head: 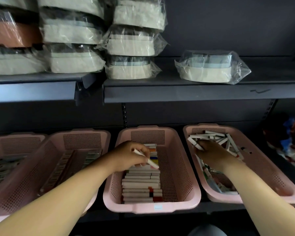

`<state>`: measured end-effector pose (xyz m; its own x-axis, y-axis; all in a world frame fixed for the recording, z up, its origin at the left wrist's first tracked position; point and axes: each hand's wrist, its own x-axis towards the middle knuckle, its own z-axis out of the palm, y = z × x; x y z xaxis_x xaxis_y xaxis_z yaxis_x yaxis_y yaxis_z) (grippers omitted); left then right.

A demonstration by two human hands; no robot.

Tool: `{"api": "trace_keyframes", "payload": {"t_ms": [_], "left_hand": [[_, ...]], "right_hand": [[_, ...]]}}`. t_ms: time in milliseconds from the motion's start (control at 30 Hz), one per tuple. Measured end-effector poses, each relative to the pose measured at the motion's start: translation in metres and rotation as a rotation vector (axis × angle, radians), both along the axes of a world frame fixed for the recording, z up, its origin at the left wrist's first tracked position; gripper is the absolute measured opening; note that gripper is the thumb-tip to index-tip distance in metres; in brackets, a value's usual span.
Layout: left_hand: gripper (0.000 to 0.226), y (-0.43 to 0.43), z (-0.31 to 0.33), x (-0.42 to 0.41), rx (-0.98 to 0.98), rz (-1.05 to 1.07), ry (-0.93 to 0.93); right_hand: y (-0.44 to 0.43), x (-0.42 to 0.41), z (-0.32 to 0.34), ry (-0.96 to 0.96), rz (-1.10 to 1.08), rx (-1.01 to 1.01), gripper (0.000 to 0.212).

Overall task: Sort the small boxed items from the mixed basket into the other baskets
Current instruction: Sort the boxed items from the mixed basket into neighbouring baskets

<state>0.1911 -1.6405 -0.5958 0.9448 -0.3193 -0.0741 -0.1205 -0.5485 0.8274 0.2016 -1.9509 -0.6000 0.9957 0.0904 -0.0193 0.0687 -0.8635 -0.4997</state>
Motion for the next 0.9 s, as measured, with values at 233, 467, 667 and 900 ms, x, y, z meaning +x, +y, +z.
{"api": "trace_keyframes", "payload": {"t_ms": [233, 467, 667, 900], "left_hand": [[0.027, 0.01, -0.012, -0.005, 0.151, -0.039, 0.032], [0.03, 0.008, -0.012, -0.009, 0.142, -0.028, -0.01], [0.021, 0.008, 0.0, -0.012, 0.008, 0.037, -0.127], [0.032, 0.007, 0.006, -0.007, -0.222, 0.095, -0.137]], "right_hand": [[-0.003, -0.002, -0.006, 0.013, -0.01, 0.0, 0.015], [-0.003, -0.003, -0.005, 0.026, -0.017, 0.0, 0.015], [-0.002, -0.006, -0.004, 0.023, -0.01, 0.003, 0.019], [-0.003, -0.008, -0.005, 0.019, -0.021, 0.036, 0.021]]}}
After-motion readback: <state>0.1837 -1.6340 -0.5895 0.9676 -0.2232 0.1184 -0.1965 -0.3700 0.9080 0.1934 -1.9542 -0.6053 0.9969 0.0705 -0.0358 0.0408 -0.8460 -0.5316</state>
